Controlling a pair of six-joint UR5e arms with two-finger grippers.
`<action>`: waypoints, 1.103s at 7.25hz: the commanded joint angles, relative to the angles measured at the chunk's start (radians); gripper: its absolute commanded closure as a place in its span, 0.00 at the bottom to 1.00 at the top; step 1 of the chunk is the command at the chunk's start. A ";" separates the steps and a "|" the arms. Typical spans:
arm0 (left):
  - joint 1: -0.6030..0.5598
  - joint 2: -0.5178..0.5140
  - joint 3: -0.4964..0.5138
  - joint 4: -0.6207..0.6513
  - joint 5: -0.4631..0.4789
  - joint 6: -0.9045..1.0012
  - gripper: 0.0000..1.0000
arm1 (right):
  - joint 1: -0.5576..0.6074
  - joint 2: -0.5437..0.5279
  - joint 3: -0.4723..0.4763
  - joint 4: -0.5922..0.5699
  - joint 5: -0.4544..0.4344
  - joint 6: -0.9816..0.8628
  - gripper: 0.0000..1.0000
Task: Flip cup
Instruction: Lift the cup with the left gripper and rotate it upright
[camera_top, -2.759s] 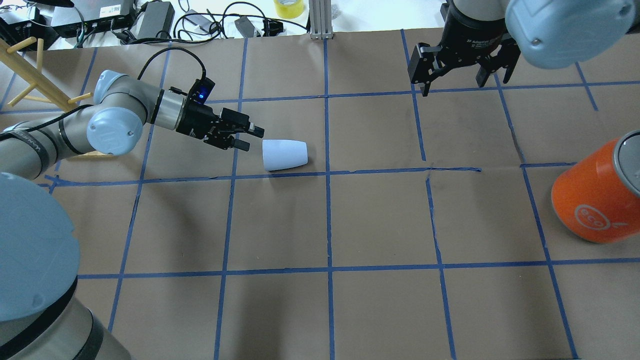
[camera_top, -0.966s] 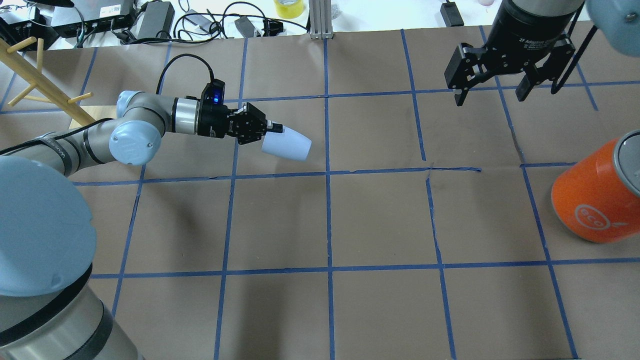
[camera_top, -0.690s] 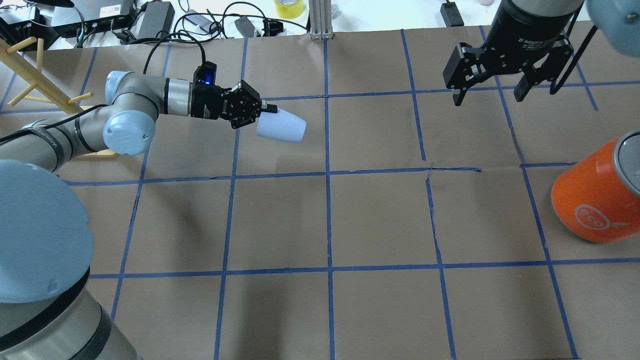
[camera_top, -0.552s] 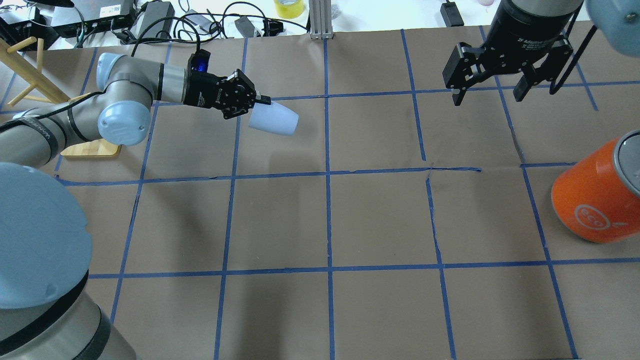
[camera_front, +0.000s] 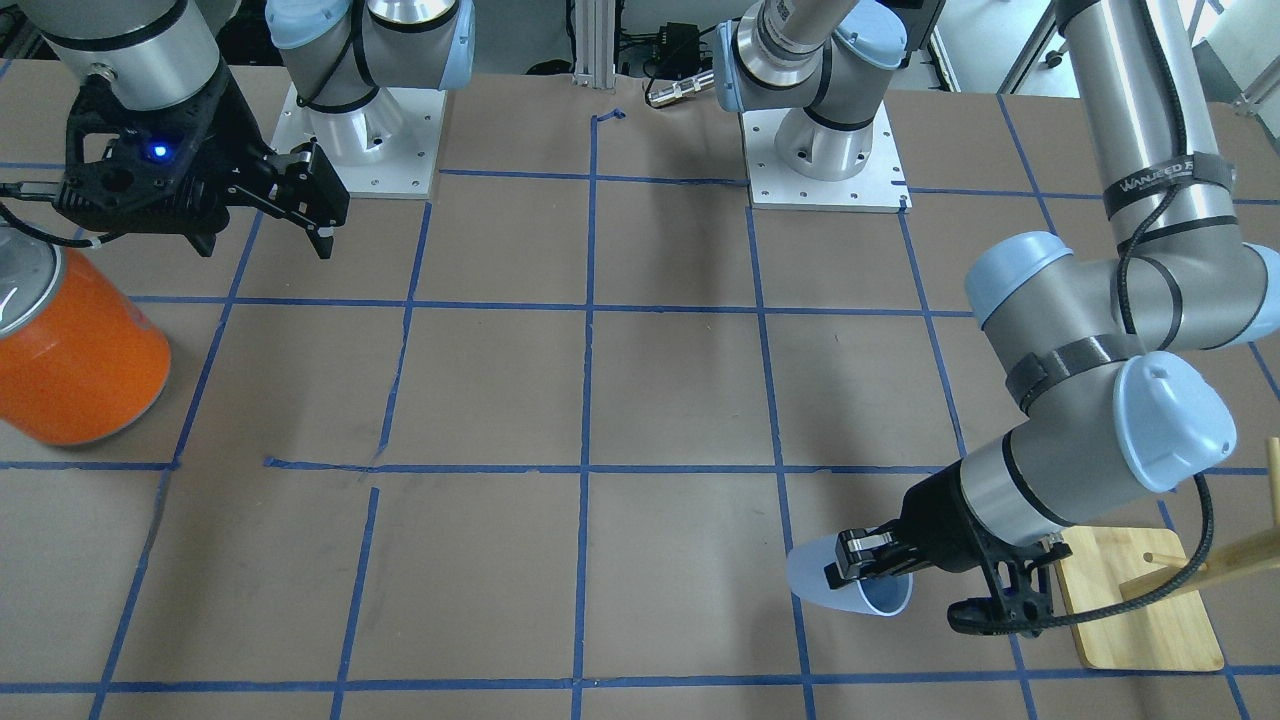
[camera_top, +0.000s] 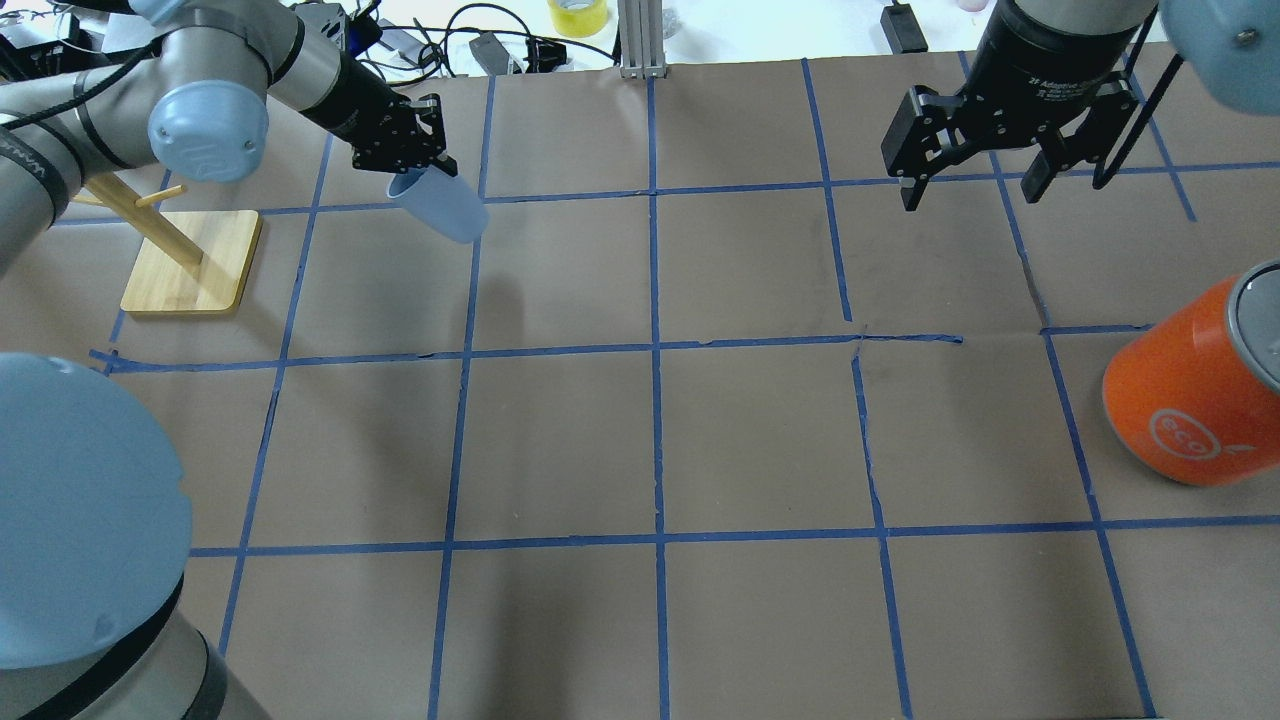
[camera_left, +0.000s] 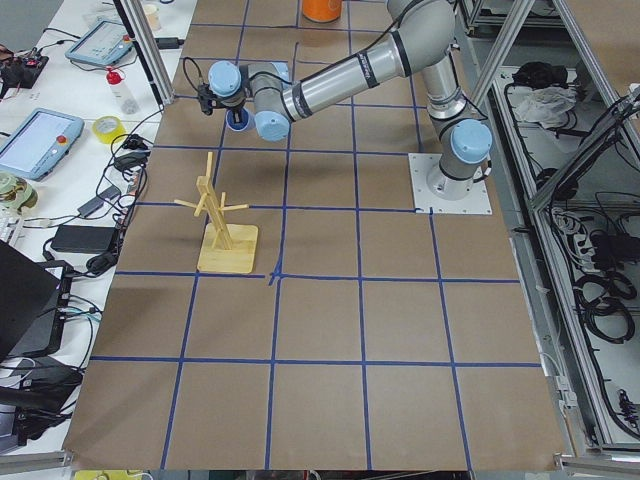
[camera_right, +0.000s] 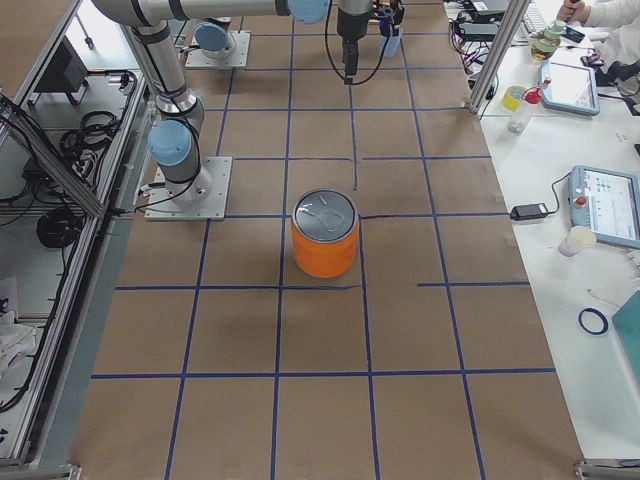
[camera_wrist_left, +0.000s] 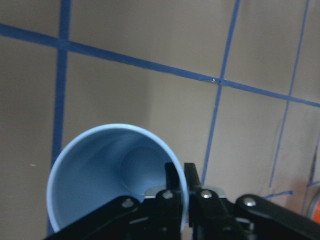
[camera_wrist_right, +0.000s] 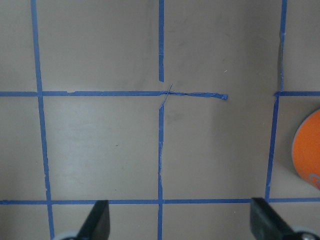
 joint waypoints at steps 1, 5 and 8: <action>-0.090 -0.015 0.024 0.005 0.491 0.279 1.00 | -0.001 -0.017 0.002 0.010 -0.017 -0.005 0.00; -0.101 -0.012 -0.089 0.194 0.492 0.282 1.00 | -0.001 -0.014 0.002 -0.002 -0.009 -0.004 0.00; -0.096 -0.003 -0.178 0.431 0.414 0.282 1.00 | -0.001 -0.014 0.002 -0.004 -0.012 0.002 0.00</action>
